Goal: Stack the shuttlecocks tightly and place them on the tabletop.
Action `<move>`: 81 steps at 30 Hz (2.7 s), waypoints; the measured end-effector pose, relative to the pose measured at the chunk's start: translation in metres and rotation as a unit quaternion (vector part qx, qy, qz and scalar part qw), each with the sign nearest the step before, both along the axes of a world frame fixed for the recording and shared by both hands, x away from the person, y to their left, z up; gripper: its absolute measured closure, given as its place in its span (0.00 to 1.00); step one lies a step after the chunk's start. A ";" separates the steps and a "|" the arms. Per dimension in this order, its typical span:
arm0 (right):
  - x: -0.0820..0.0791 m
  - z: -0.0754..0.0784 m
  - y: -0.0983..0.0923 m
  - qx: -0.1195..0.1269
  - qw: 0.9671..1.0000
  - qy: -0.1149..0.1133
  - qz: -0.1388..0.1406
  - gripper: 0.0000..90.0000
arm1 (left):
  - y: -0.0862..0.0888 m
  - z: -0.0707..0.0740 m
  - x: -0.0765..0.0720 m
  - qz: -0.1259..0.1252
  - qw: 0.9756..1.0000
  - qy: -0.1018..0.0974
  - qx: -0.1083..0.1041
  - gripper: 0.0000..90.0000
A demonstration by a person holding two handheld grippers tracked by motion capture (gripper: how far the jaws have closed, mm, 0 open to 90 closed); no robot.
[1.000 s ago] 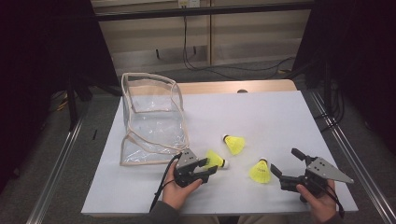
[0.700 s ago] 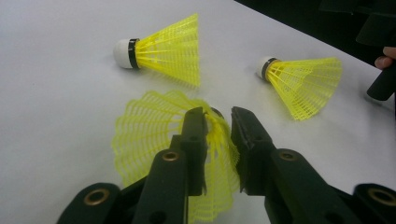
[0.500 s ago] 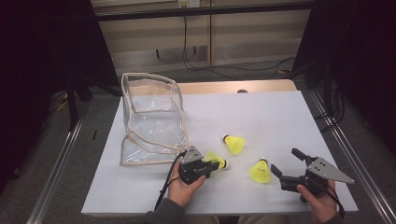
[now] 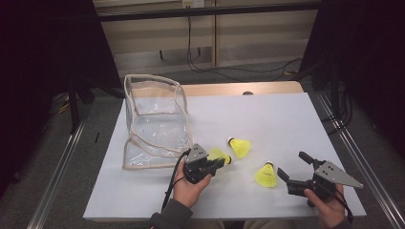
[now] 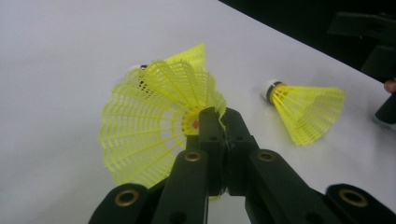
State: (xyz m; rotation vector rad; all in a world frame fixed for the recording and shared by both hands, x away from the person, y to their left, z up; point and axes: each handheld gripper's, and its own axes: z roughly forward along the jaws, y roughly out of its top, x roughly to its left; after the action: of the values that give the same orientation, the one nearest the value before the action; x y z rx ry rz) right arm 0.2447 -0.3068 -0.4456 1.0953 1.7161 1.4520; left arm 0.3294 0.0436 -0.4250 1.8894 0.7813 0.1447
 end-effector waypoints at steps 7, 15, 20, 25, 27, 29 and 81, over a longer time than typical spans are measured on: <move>0.000 0.000 0.000 0.000 1.000 -0.001 -0.002 0.03 | -0.008 0.016 0.006 0.022 1.000 -0.009 -0.007 0.98; 0.000 0.000 -0.001 0.000 1.000 0.000 -0.002 0.03 | -0.015 0.027 0.017 0.041 0.999 -0.003 -0.009 0.99; 0.000 0.001 -0.002 0.002 1.000 -0.001 -0.004 0.03 | -0.018 0.032 0.026 0.058 0.998 -0.005 -0.011 0.99; -0.001 0.001 -0.001 0.001 1.000 -0.001 -0.002 0.03 | -0.022 0.036 0.035 0.077 0.997 -0.007 -0.005 0.98; -0.001 0.001 -0.001 0.001 1.000 -0.002 -0.002 0.03 | -0.024 0.036 0.039 0.082 0.997 -0.009 0.004 0.98; -0.001 0.001 -0.001 0.002 1.000 -0.001 -0.001 0.03 | -0.026 0.034 0.042 0.090 0.996 -0.009 0.004 0.99; 0.000 0.000 -0.002 0.007 1.000 0.002 0.006 0.03 | -0.059 0.006 0.098 0.196 0.978 -0.001 0.070 0.94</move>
State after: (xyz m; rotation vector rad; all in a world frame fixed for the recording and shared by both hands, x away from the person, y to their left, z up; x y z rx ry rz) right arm 0.2444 -0.3083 -0.4459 1.0977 1.7195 1.4725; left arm 0.4278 -0.0152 -0.4189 1.8450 1.1631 0.4577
